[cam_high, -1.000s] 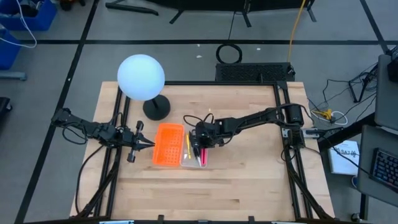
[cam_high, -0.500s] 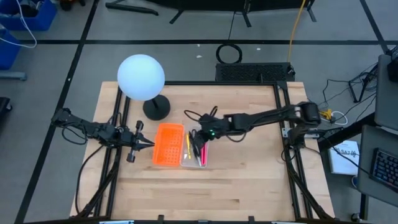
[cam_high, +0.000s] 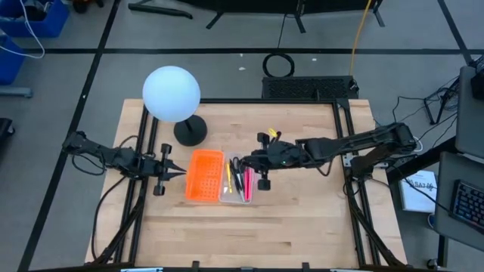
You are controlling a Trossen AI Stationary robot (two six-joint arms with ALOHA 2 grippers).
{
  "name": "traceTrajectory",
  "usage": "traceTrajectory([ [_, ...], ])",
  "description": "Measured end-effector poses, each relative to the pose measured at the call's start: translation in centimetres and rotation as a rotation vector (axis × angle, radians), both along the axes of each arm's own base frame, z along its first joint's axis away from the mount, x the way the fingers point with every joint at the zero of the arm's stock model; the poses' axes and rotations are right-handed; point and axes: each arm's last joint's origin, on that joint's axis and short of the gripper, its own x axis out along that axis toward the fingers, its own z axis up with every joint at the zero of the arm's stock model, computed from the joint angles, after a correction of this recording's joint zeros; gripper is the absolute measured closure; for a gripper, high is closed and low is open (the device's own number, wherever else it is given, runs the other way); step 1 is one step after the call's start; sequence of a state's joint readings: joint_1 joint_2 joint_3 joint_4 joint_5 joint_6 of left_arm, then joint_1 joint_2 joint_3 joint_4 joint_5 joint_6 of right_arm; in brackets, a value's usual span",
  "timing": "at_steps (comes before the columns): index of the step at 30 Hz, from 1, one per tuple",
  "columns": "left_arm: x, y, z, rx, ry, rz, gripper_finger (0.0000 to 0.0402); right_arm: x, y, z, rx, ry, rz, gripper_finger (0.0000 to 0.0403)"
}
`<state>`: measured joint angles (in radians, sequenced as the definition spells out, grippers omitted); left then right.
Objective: Pick & place school supplies into a supply box
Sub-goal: Return to Home Position
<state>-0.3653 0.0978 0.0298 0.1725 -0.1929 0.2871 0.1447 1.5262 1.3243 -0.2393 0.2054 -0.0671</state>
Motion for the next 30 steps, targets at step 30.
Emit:
traceTrajectory([
  [30, -0.7, 0.7, 2.2, 0.029, -0.015, 0.135, 0.04, -19.0, -4.3, -11.5, 0.174, -0.586, -0.035, 0.0403],
])
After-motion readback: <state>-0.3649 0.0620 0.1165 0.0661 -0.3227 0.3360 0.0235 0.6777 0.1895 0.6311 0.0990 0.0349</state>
